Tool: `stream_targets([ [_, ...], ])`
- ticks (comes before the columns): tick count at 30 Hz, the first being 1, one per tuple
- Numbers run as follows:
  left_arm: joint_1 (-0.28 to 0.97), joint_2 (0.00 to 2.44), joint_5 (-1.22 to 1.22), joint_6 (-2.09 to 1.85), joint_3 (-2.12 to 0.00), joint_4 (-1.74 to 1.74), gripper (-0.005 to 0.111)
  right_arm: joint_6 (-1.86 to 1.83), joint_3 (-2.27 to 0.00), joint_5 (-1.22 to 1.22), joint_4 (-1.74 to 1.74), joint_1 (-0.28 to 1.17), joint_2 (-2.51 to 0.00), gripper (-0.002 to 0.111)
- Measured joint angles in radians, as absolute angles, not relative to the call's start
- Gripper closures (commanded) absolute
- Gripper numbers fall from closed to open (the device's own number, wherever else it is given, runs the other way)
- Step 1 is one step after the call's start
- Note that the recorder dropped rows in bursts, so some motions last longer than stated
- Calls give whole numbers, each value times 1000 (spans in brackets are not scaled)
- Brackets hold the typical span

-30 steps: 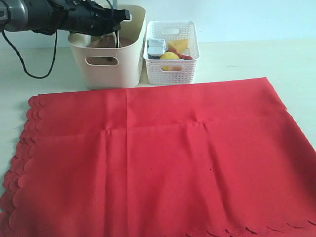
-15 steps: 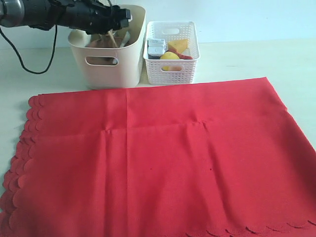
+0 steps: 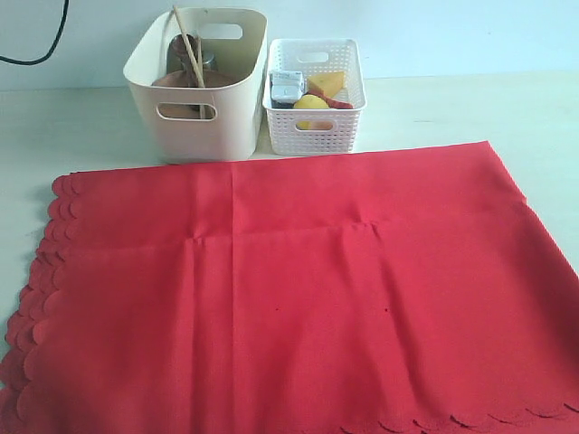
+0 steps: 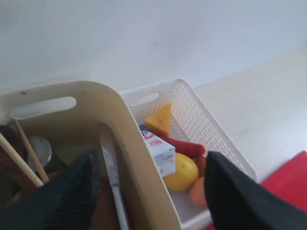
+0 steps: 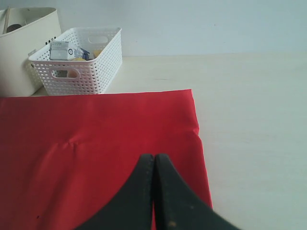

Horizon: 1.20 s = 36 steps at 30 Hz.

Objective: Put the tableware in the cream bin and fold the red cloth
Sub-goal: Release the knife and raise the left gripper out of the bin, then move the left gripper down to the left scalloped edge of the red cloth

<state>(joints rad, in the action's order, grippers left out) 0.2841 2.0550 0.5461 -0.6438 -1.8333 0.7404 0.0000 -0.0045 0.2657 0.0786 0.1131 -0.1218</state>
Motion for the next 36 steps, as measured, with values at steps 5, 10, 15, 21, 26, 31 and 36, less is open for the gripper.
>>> stream_targets([
  [5, 240, 1999, 718, -524, -1833, 722, 81, 0, -4, 266, 79, 113, -122, 108],
  [10, 162, 1967, 903, -420, -1833, 698, 83, 0, -4, 266, 79, 113, -122, 108],
  [15, 77, 1924, 996, -379, -1806, 686, 83, 0, -4, 266, 79, 113, -122, 108],
  [21, -9, 1827, 1000, -370, -1674, 684, 98, 0, -4, 266, 79, 113, -122, 108],
  [26, -36, 1726, 967, -433, -1507, 684, 107, 0, -4, 266, 79, 113, -122, 108],
  [31, -36, 1624, 926, -482, -1362, 667, 107, 0, -4, 266, 79, 113, -122, 108],
  [36, -36, 1523, 895, -429, -1246, 543, 107, 0, -4, 266, 79, 113, -122, 108],
])
